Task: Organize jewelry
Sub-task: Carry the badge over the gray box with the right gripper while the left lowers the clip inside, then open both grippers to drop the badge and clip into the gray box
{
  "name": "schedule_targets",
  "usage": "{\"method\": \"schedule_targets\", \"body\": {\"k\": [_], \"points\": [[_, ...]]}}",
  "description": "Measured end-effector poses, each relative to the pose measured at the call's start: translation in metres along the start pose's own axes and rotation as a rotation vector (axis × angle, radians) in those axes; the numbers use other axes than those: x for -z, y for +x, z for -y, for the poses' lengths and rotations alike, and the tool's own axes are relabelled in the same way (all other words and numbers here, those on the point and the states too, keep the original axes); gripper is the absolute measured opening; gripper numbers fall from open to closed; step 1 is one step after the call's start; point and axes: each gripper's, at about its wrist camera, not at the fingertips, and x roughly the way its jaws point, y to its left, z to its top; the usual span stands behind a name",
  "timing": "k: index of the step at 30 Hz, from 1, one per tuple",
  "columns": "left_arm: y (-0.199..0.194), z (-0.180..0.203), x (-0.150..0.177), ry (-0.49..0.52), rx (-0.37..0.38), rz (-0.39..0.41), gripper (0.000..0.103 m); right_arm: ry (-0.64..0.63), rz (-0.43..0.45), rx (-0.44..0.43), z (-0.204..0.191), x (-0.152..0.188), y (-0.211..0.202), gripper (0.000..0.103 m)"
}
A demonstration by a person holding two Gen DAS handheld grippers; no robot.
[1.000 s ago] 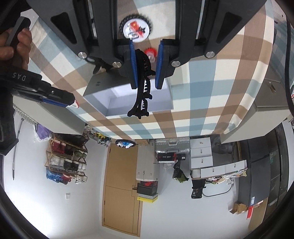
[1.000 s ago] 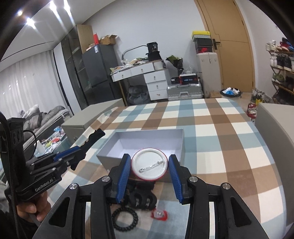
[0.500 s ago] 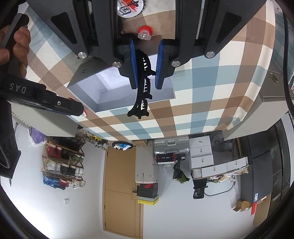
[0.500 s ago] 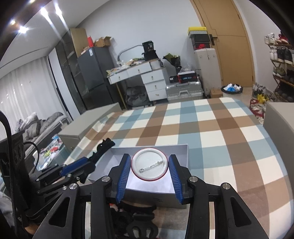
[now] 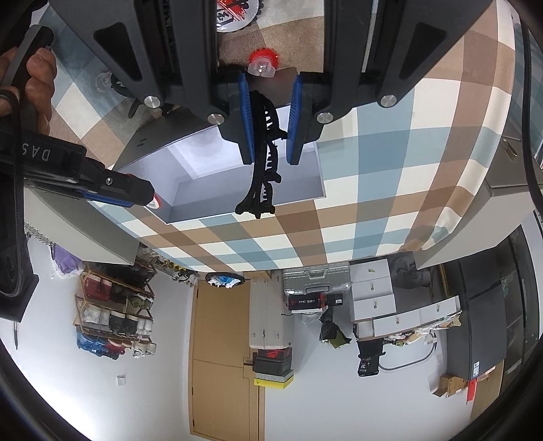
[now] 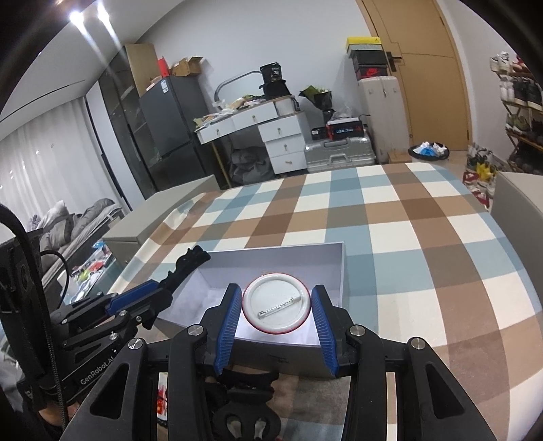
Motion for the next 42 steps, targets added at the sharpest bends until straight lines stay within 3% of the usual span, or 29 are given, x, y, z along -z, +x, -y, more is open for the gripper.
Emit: {"method": "schedule_targets", "body": {"k": [17, 28, 37, 42], "points": [[0.002, 0.001, 0.001, 0.016, -0.001, -0.014, 0.014, 0.033, -0.012, -0.020, 0.006, 0.000, 0.008, 0.041], [0.010, -0.006, 0.001, 0.012, -0.044, -0.034, 0.014, 0.027, -0.020, -0.064, 0.000, 0.003, 0.009, 0.041], [0.008, -0.005, 0.000, 0.018, -0.016, -0.036, 0.014, 0.041, -0.033, -0.067, 0.003, 0.002, 0.010, 0.043], [-0.003, -0.002, -0.004, 0.032, 0.024, -0.026, 0.014, 0.030, 0.013, -0.060, 0.000, 0.001, -0.001, 0.044]]}}
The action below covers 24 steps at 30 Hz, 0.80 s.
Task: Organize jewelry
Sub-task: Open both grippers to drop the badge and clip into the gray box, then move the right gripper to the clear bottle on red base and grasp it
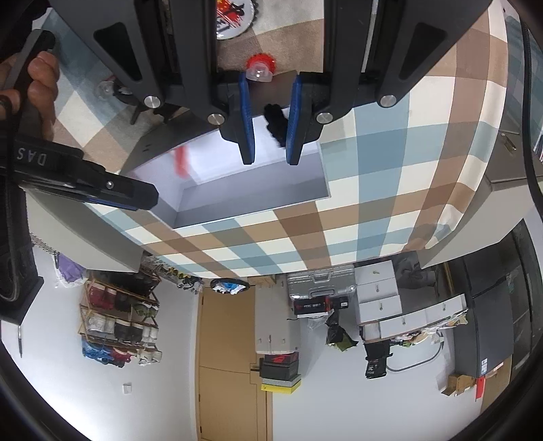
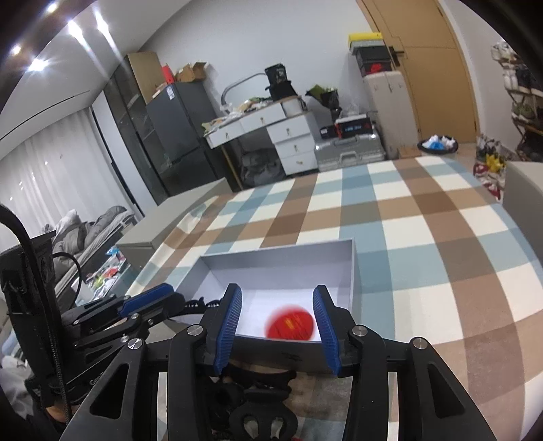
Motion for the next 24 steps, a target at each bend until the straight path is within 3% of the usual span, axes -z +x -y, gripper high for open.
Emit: {"method": "schedule_targets", "body": {"k": [2, 3, 4, 6, 10, 11, 12, 19, 24], "points": [[-0.006, 0.001, -0.001, 0.007, 0.015, 0.010, 0.018, 0.004, -0.001, 0.001, -0.001, -0.001, -0.005, 0.048], [-0.010, 0.001, -0.002, 0.009, 0.019, 0.014, 0.031, 0.004, 0.001, 0.004, -0.001, -0.001, -0.008, 0.052], [-0.013, 0.001, -0.001, 0.007, 0.018, 0.016, 0.053, 0.000, 0.002, 0.007, -0.002, -0.001, -0.012, 0.059], [-0.022, -0.001, 0.002, -0.006, 0.021, 0.033, 0.077, -0.010, -0.004, 0.013, -0.003, 0.000, -0.020, 0.071], [-0.035, -0.004, 0.012, -0.008, 0.033, 0.056, 0.088, -0.049, -0.029, 0.035, -0.006, 0.009, -0.035, 0.100], [-0.037, -0.004, 0.015, -0.016, 0.029, 0.060, 0.092, -0.054, -0.035, 0.042, -0.006, 0.013, -0.039, 0.102], [-0.040, -0.005, 0.020, -0.028, 0.028, 0.064, 0.102, -0.059, -0.043, 0.050, -0.005, 0.019, -0.043, 0.103], [-0.036, -0.001, 0.042, -0.008, 0.018, 0.000, 0.102, -0.098, -0.134, 0.164, 0.002, 0.050, -0.047, 0.103], [-0.024, 0.003, 0.055, 0.016, 0.017, -0.056, 0.102, -0.104, -0.165, 0.162, 0.005, 0.064, -0.046, 0.102]]}}
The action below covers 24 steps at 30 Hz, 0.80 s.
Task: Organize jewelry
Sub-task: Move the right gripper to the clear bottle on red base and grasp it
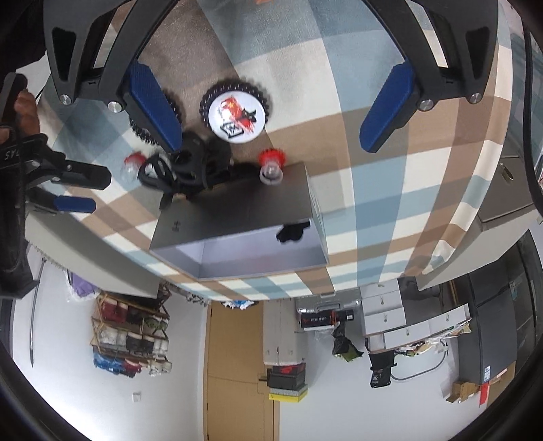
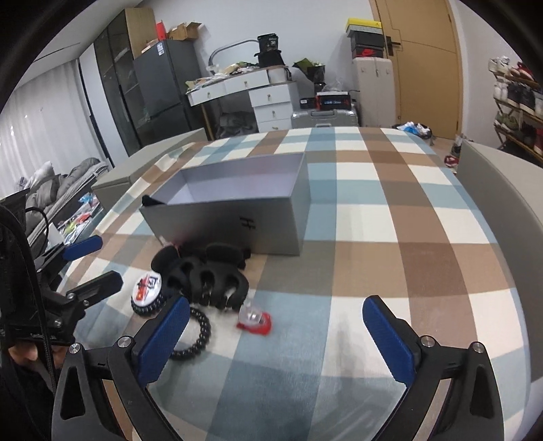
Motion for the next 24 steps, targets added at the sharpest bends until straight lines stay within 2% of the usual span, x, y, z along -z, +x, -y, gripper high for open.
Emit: {"method": "schedule_targets", "body": {"k": [2, 4, 5, 8, 14, 21, 24], "points": [[0.003, 0.002, 0.002, 0.012, -0.011, -0.019, 0.102, -0.016, -0.018, 0.021, -0.003, 0.002, 0.002, 0.100], [0.002, 0.000, 0.003, 0.004, -0.008, -0.029, 0.102, -0.038, -0.041, 0.051, -0.007, 0.004, 0.006, 0.086], [0.002, -0.001, 0.002, -0.004, -0.008, -0.030, 0.102, -0.048, -0.056, 0.056, -0.009, 0.005, 0.009, 0.085], [0.002, -0.004, 0.004, -0.017, -0.009, -0.037, 0.102, -0.062, -0.086, 0.048, -0.011, 0.009, 0.015, 0.072], [0.004, -0.004, 0.007, -0.015, 0.005, -0.049, 0.102, -0.090, -0.100, 0.042, -0.017, 0.010, 0.019, 0.064], [0.003, 0.000, 0.007, 0.008, 0.006, -0.050, 0.102, -0.123, -0.116, 0.059, -0.021, 0.009, 0.027, 0.046], [0.003, 0.000, 0.007, 0.008, 0.007, -0.051, 0.102, -0.131, -0.117, 0.060, -0.023, 0.009, 0.028, 0.044]]}}
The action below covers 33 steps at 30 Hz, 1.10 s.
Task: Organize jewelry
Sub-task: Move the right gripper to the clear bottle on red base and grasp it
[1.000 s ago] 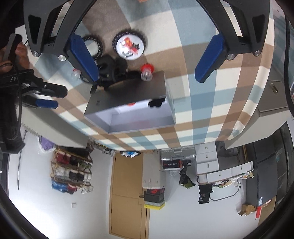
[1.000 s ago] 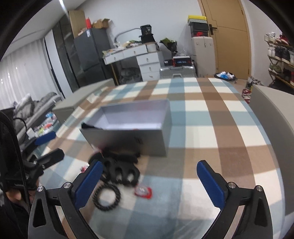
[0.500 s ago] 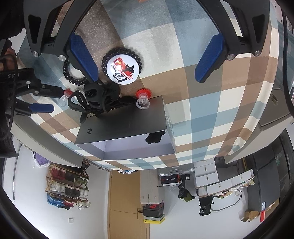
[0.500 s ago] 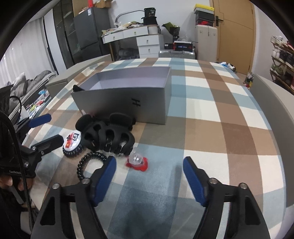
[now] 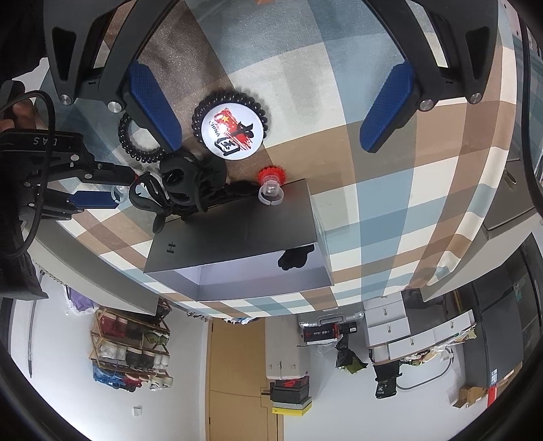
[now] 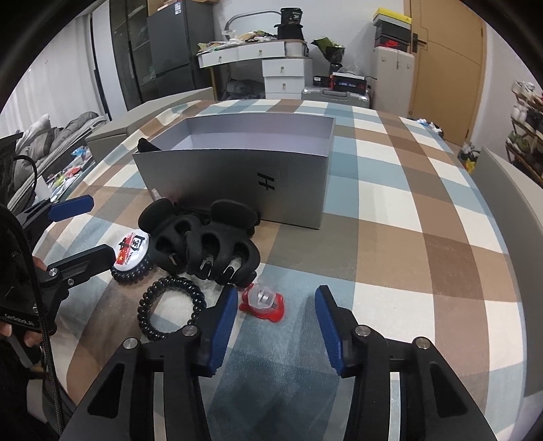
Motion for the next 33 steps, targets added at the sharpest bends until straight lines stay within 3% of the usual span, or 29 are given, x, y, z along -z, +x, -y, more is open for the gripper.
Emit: {"method": "schedule_targets", "body": {"k": [9, 15, 17, 18, 33], "points": [[0.000, 0.002, 0.000, 0.008, 0.003, -0.007, 0.102, -0.025, 0.002, 0.003, -0.005, 0.002, -0.001, 0.043], [0.002, 0.001, -0.001, 0.004, 0.007, -0.016, 0.102, -0.039, 0.003, 0.005, -0.005, 0.002, -0.002, 0.024], [0.002, 0.001, -0.001, 0.003, 0.008, -0.023, 0.102, -0.042, 0.005, -0.010, -0.005, 0.003, -0.003, 0.022], [0.002, 0.001, -0.001, 0.003, 0.010, -0.025, 0.102, -0.043, 0.014, -0.020, -0.004, 0.004, -0.005, 0.016], [0.002, 0.012, 0.000, 0.062, 0.032, -0.064, 0.098, 0.004, 0.124, -0.048, 0.004, 0.001, -0.029, 0.015]]}}
